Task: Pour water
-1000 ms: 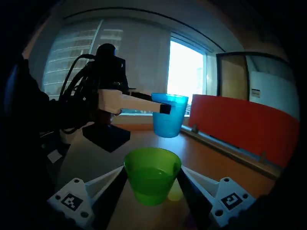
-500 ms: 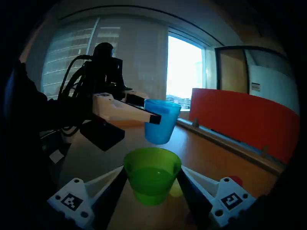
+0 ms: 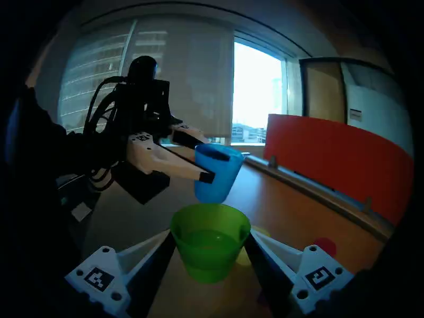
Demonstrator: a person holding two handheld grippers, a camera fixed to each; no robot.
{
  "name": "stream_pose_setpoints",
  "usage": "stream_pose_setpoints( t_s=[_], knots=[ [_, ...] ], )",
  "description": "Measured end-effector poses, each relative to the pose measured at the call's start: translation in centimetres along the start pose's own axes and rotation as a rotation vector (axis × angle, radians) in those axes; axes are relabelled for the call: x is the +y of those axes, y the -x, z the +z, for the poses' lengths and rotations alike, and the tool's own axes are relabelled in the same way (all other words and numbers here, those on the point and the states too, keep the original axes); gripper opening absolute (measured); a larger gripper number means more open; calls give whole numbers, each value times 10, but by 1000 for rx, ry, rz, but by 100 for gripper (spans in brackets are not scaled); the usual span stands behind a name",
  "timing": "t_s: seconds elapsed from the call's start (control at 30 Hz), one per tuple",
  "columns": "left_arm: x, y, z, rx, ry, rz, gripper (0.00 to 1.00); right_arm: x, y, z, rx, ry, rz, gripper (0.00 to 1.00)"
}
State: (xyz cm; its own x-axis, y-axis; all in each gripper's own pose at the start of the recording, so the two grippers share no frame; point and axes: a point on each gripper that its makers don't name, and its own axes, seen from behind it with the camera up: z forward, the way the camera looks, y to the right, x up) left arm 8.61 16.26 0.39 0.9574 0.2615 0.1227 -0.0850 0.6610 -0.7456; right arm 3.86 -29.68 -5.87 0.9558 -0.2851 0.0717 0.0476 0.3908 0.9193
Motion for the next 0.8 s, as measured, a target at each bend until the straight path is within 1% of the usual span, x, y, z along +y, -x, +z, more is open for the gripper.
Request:
stream_pose_setpoints(
  t_s=[0.2, 0.47, 0.67, 0.8],
  knots=[
    [3, 13, 2, -33, 11, 8, 85, 0, 6, -1, -25, -5, -7, 89],
    [6, 32, 6, -81, 22, 22, 86, 2, 14, -1, -55, -8, 1, 89],
    [8, 45, 8, -112, 29, 36, 86, 1, 24, 0, -80, -22, 3, 90],
    [9, 53, 9, -129, 34, 35, 86, -1, 28, 1, -94, -32, 0, 89]
  ],
)
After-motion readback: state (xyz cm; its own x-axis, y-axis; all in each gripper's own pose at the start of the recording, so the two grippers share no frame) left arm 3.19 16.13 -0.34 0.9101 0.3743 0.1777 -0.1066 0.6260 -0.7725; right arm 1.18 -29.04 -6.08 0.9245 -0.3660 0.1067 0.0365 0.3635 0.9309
